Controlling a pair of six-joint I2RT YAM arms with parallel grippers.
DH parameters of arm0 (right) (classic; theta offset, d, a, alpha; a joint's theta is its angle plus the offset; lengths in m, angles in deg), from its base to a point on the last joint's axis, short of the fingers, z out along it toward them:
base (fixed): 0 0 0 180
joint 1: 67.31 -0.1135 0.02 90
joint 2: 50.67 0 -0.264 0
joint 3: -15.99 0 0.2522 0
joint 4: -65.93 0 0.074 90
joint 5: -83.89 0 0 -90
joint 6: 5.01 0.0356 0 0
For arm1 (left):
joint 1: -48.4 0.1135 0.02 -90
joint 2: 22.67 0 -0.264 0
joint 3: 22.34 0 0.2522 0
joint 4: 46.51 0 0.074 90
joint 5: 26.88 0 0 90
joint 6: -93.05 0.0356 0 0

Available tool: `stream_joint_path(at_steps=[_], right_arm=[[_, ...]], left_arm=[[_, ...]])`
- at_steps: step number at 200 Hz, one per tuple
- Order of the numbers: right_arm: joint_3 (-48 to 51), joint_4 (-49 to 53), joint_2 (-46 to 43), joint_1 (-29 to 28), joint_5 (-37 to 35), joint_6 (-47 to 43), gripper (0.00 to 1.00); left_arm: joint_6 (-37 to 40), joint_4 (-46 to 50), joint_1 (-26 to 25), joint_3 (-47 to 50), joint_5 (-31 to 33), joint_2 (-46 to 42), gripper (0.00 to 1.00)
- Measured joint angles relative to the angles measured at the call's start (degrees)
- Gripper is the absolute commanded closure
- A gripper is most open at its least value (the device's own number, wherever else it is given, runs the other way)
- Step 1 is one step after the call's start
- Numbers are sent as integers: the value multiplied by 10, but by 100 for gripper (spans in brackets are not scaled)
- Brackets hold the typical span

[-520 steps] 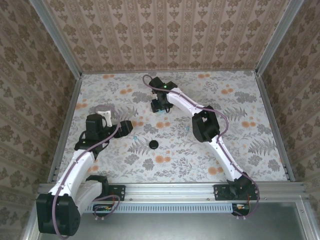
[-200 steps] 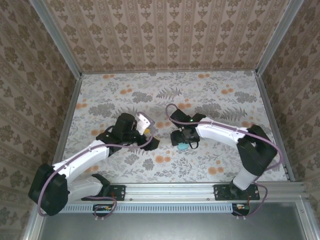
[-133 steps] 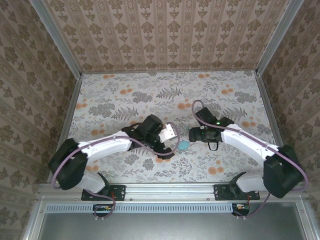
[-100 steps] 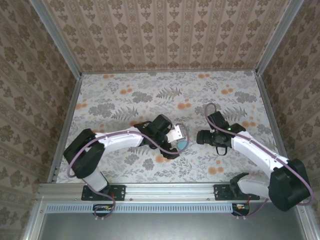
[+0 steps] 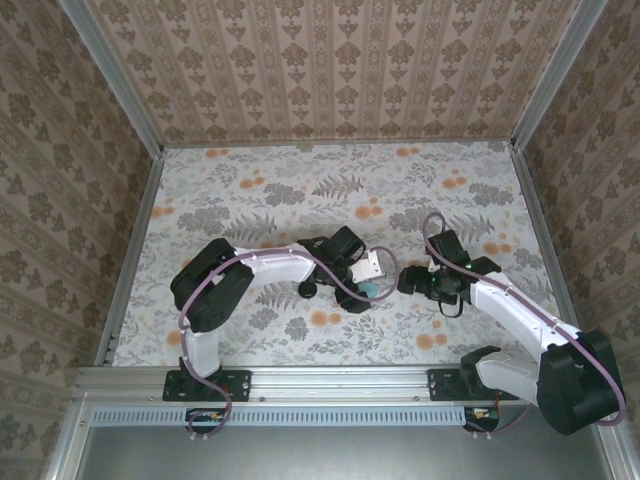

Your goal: Insert the wireless bluetooth earbuds into the charging case

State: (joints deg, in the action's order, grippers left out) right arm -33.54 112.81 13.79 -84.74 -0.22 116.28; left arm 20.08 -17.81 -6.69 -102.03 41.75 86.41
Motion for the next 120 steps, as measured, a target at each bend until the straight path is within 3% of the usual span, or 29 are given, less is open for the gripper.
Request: stream_joint_path(at_steps=[120], right_arm=[[19, -67, 0, 31, 95, 49, 17]], left_arm=[[23, -9, 0, -4, 13, 11, 59]])
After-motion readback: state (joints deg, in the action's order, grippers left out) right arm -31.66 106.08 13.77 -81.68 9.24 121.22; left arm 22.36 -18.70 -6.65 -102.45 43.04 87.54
